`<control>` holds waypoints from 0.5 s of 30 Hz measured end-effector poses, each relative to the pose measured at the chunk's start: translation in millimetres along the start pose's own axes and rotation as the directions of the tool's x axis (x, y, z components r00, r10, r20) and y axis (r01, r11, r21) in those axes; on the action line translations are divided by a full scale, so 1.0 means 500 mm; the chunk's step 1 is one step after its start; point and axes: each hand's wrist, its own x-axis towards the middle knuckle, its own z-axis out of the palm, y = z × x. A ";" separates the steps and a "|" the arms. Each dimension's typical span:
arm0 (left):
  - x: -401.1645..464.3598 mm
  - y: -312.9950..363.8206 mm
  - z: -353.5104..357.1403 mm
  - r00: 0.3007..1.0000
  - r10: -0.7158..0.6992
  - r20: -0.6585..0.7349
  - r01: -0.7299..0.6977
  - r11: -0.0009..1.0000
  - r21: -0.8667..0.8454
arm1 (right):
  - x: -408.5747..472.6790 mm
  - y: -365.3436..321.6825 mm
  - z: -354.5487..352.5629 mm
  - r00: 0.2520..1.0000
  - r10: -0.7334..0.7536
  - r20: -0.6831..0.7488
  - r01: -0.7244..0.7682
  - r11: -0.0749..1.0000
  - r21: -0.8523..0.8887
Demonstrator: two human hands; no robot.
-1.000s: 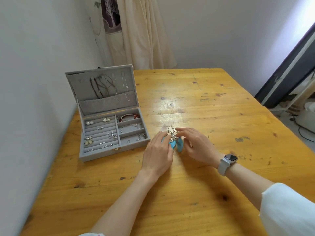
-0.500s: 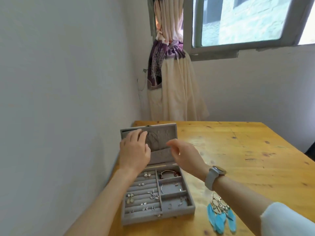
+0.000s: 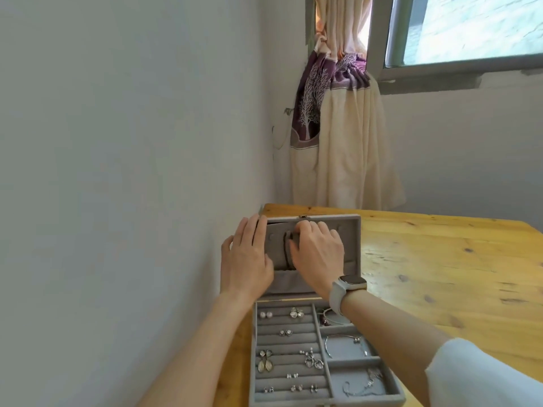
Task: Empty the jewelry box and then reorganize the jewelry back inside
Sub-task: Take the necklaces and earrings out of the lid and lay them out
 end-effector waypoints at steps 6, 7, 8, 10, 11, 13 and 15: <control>0.000 -0.005 0.008 1.000 -0.003 -0.024 0.003 1.000 -0.015 | 0.008 -0.013 0.010 1.000 -0.001 -0.006 0.001 0.997 -0.071; -0.002 -0.005 0.008 1.000 -0.006 -0.022 0.006 1.000 -0.008 | 0.008 -0.013 0.009 1.000 0.000 -0.003 -0.001 0.998 -0.056; -0.003 -0.006 0.008 1.000 -0.008 -0.021 0.008 1.000 -0.002 | 0.009 -0.011 0.009 1.000 -0.007 -0.003 0.007 0.999 -0.036; -0.004 -0.006 0.006 1.000 -0.008 -0.019 0.008 1.000 0.001 | 0.015 -0.007 0.003 1.000 -0.011 -0.023 0.012 1.000 0.027; -0.004 -0.005 0.004 1.000 -0.007 -0.017 0.007 1.000 0.002 | 0.018 -0.007 -0.002 0.999 -0.012 -0.036 0.014 0.998 0.057; -0.004 -0.005 0.000 1.000 -0.004 -0.004 0.004 1.000 0.020 | 0.026 -0.008 -0.016 0.998 -0.044 -0.048 0.049 0.994 0.099; -0.004 -0.005 -0.004 1.000 -0.004 0.014 0.004 1.000 0.028 | 0.035 -0.012 -0.032 0.998 -0.066 -0.015 0.067 0.988 0.141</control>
